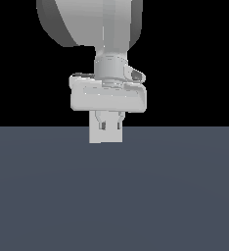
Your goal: Plug the charger into the wall socket.
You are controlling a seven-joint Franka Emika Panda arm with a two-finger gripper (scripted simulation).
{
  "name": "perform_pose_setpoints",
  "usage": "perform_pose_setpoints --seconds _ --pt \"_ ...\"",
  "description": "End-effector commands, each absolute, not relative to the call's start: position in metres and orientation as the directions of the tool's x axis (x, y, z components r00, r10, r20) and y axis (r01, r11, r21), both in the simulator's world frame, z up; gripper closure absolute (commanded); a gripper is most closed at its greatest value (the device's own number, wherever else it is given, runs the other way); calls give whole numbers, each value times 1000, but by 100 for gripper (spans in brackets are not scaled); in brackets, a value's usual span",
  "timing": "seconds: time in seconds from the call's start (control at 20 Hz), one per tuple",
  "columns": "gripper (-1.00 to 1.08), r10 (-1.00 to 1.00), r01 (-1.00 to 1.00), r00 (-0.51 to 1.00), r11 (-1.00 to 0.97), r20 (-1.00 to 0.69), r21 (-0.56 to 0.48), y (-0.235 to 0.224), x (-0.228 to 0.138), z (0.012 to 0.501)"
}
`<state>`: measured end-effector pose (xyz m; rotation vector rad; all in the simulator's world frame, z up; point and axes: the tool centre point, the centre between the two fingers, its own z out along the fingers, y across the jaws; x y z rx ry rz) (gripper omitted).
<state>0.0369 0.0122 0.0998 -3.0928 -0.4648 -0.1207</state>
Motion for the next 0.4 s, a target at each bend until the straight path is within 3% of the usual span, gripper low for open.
perform_pose_setpoints --seconds 0.0,0.35 --pt "108 293 294 953 -956 78 0 14 44 100" --pt "108 293 294 953 -956 78 0 16 52 100"
